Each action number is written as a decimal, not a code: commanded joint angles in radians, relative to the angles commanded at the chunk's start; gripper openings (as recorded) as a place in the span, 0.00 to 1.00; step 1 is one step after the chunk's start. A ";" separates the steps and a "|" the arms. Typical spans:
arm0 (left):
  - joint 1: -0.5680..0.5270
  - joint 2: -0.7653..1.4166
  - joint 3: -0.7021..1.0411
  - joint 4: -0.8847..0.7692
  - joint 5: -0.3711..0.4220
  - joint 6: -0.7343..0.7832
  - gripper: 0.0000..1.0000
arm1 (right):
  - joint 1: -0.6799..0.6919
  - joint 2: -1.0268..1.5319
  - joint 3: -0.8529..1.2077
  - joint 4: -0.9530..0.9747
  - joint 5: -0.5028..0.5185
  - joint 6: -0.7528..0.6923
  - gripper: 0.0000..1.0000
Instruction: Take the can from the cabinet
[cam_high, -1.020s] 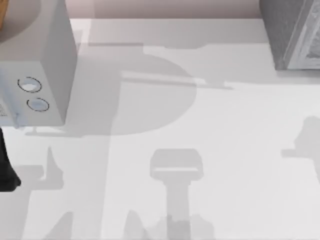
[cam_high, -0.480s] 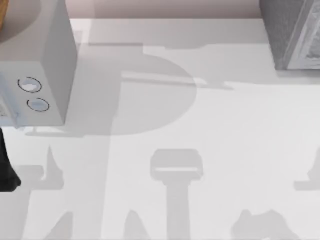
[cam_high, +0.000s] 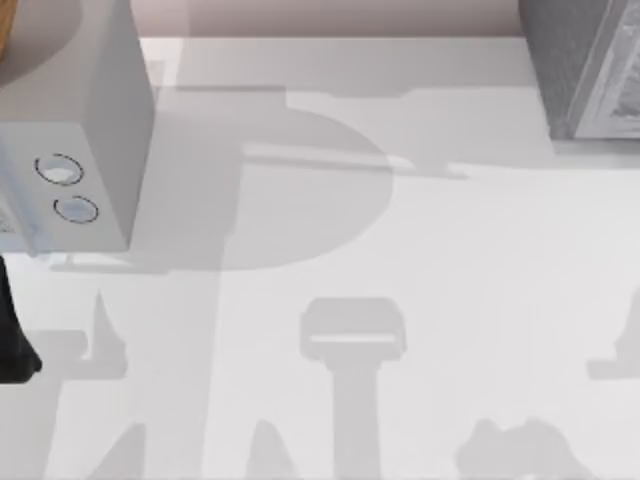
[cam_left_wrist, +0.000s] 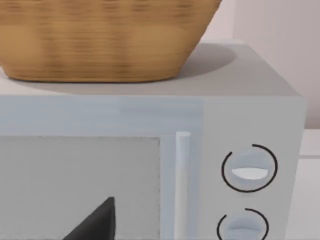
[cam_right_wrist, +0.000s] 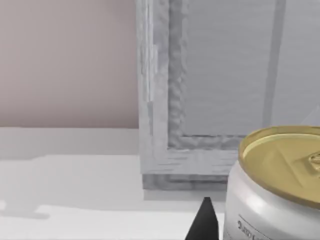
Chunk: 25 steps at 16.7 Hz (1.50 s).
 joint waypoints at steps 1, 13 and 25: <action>0.000 0.000 0.000 0.000 0.000 0.000 1.00 | -0.018 0.031 0.013 0.030 -0.030 -0.001 0.00; 0.000 0.000 0.000 0.000 0.000 0.000 1.00 | -0.498 1.116 0.309 0.792 -0.882 -0.033 0.00; 0.000 0.000 0.000 0.000 0.000 0.000 1.00 | -0.951 2.144 0.580 1.489 -1.652 -0.061 0.00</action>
